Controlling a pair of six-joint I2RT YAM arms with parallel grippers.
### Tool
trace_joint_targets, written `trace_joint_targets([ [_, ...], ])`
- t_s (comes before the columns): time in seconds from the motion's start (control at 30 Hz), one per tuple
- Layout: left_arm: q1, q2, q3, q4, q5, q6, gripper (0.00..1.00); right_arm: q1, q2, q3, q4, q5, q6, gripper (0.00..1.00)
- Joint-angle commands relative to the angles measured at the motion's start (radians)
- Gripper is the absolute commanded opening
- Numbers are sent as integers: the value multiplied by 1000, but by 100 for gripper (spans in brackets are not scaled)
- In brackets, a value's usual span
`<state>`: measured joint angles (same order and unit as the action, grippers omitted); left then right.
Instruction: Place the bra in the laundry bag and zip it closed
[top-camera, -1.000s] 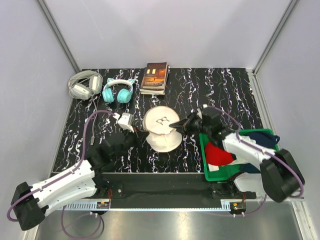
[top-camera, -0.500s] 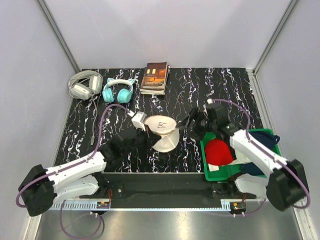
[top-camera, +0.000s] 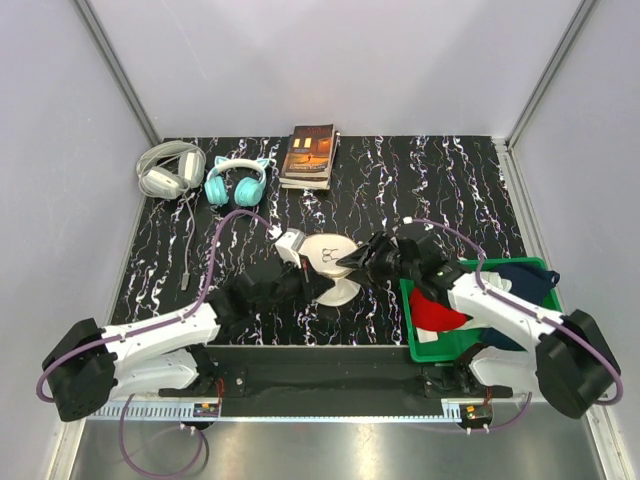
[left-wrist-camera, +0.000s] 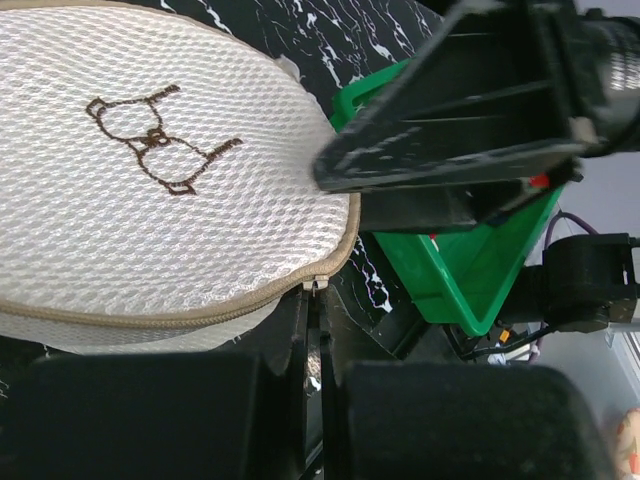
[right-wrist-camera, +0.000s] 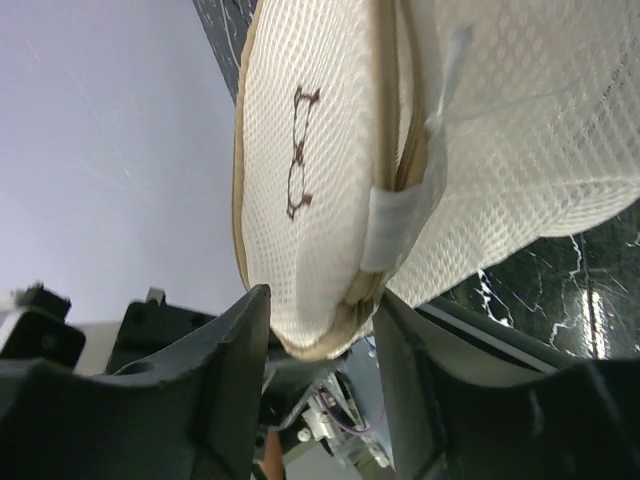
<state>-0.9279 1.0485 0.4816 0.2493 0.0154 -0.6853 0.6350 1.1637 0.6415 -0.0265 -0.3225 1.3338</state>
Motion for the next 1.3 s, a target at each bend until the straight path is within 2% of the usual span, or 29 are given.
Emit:
trace_joint_targets([
  [0.0, -12, -8, 34, 67, -3, 4, 0, 9, 68, -3, 180, 11, 106, 48],
  [0.03, -12, -11, 31, 65, -2, 7, 0, 9, 80, -6, 189, 13, 111, 43],
  [0.07, -12, -13, 35, 61, -3, 13, 0, 9, 82, -9, 197, 19, 116, 31],
  [0.1, -12, -18, 40, 44, -12, 15, 0, 5, 80, -14, 195, 32, 113, 25],
  [0.17, -12, -42, 61, -62, -117, 12, 0, -12, 65, -17, 182, 33, 94, 9],
  [0.23, 9, -64, 77, -207, -190, 7, 0, -69, 56, -20, 166, -7, 53, 2],
  [0.33, 105, -93, 69, -345, -262, -16, 0, -153, 80, 4, 158, -123, -40, 0],
  [0.4, 193, -116, 48, -384, -255, -45, 0, -176, 131, 56, 160, -232, -114, 0],
  [0.47, 227, -165, 25, -413, -249, -57, 0, -186, 175, 95, 160, -332, -153, 0],
  [0.6, 235, -248, -3, -337, -161, -19, 0, -187, 269, 205, 116, -398, -258, 0],
  [0.63, 233, -251, -8, -284, -94, -13, 0, -187, 281, 220, 108, -400, -269, 0],
  [0.7, 200, -237, -9, -246, -46, -16, 0, -186, 327, 280, 77, -411, -317, 1],
  [0.8, 96, -190, 8, -157, -52, -25, 0, -184, 370, 366, -58, -371, -406, 23],
  [0.87, 57, -157, 34, -133, -91, -52, 0, -186, 375, 386, -145, -327, -456, 47],
  [0.93, 35, -107, 58, -124, -110, -75, 0, -182, 338, 374, -208, -274, -485, 58],
  [0.97, 34, -90, 64, -125, -120, -94, 0, -181, 312, 339, -249, -218, -498, 68],
  [1.1, 31, -3, 91, -119, -135, -115, 0, -175, 135, 256, -384, -74, -533, 85],
  [1.17, 24, 19, 94, -104, -127, -117, 0, -161, 93, 245, -494, 1, -573, 87],
  [1.27, 18, 42, 89, -67, -112, -128, 0, -146, -1, 198, -524, 19, -529, 88],
])
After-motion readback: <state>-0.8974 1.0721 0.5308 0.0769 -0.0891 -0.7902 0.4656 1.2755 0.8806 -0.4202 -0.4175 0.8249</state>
